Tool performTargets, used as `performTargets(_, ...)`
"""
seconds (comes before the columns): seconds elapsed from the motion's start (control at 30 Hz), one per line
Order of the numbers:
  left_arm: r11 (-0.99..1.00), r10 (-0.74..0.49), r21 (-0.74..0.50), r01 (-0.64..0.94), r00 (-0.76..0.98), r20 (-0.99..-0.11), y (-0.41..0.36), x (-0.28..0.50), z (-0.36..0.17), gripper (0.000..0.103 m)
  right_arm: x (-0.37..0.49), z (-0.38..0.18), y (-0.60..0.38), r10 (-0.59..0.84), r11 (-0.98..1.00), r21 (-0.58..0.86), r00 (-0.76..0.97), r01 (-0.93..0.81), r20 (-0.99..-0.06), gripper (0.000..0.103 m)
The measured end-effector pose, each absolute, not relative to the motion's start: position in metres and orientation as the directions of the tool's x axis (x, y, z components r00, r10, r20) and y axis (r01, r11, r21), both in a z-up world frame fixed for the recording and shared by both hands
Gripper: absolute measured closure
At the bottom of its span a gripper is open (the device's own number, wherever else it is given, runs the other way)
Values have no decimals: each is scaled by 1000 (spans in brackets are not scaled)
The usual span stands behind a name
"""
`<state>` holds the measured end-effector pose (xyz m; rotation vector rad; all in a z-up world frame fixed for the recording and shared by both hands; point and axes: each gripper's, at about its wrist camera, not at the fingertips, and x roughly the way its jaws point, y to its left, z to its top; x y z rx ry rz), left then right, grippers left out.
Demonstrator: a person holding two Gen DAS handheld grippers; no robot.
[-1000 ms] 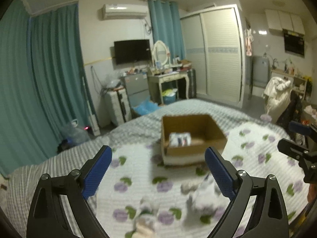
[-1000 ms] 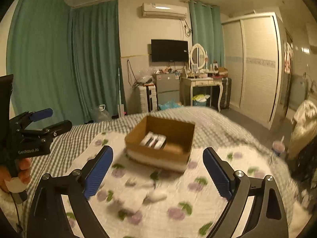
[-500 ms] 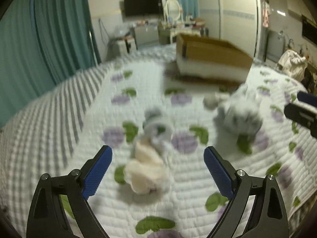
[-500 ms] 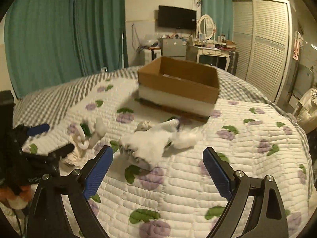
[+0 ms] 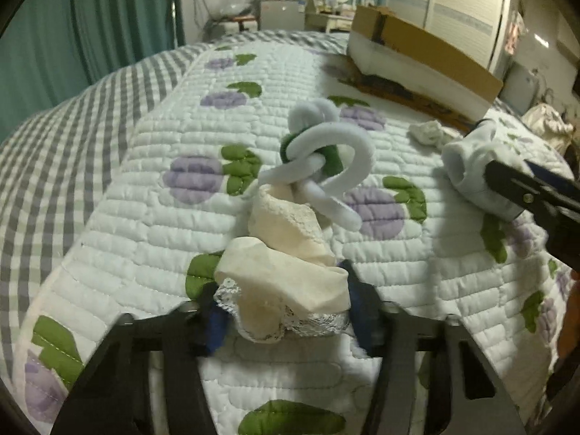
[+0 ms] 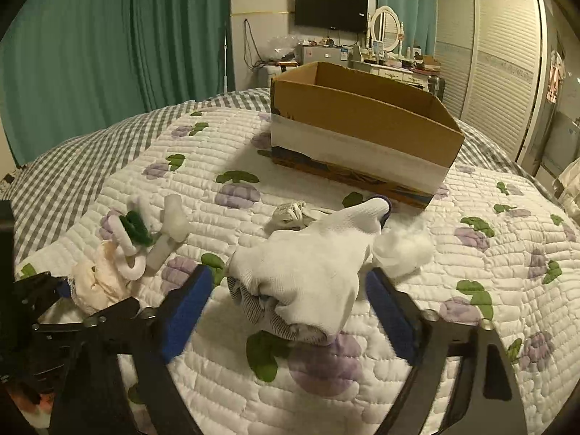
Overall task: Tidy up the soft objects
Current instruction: 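Grasp the cream lace cloth with the left tool while the right tool grasps the white glove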
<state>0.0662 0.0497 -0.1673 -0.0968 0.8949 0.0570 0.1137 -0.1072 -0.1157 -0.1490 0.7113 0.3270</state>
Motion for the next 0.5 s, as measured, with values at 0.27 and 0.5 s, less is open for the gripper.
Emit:
performTargets(0.27,993,9,-69,-94,649,-761,48,48,-150,71,97,-109,-117,300,922,12,695,-387,-653,59)
performTargets(0.5,997,10,-47,-64,688,-726,30,25,-121,76,67,-93,-136,342,912,40,702,-409,-624,61)
